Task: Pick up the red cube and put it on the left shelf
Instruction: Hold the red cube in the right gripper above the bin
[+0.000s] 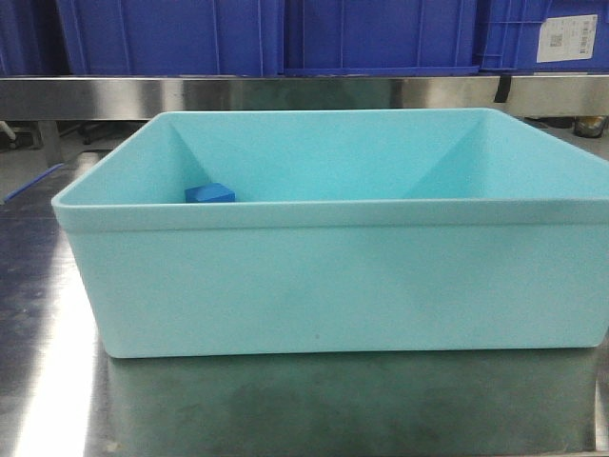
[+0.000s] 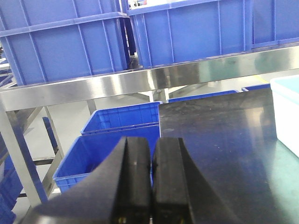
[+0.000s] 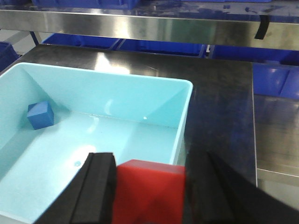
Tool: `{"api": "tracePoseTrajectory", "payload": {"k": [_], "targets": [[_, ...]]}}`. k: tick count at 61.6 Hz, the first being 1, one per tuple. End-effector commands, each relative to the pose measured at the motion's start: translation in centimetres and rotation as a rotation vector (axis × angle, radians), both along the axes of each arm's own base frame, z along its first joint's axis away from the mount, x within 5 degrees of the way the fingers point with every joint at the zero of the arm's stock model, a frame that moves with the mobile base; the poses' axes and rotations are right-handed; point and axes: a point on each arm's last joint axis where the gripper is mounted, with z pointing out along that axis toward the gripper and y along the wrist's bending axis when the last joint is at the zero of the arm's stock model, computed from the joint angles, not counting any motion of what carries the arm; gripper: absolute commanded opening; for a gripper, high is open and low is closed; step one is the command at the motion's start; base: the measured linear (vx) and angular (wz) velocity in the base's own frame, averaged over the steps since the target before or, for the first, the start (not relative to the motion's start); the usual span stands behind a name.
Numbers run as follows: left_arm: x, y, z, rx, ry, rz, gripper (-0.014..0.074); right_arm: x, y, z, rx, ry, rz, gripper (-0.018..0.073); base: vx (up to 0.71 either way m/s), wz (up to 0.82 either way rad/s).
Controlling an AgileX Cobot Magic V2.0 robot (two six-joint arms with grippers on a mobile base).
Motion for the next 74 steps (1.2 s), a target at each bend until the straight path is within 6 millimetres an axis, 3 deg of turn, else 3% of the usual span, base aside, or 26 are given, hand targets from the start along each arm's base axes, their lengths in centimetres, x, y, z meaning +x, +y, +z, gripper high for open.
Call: {"api": "tracePoseTrajectory", "payload": {"k": [1,19,74], "targets": [[0.09,-0.02,0.04,-0.005,-0.062,-0.004,0.0106,-0.16,-0.31,1.66,0.026,-0.132,-0.018,0.0048,0.00,0.00],[0.09,-0.02,0.04,-0.005,-0.062,-0.004,0.0106,-0.62,-1.26,1.87,0.032,-0.170,-0.079,0.0048,0.00,0.00],[0.09,-0.02,0.04,-0.005,-0.062,-0.004,0.0106,-0.66,-1.26,1.55,0.022,-0.136,-0.078,0.0048,0.00,0.00]]}}
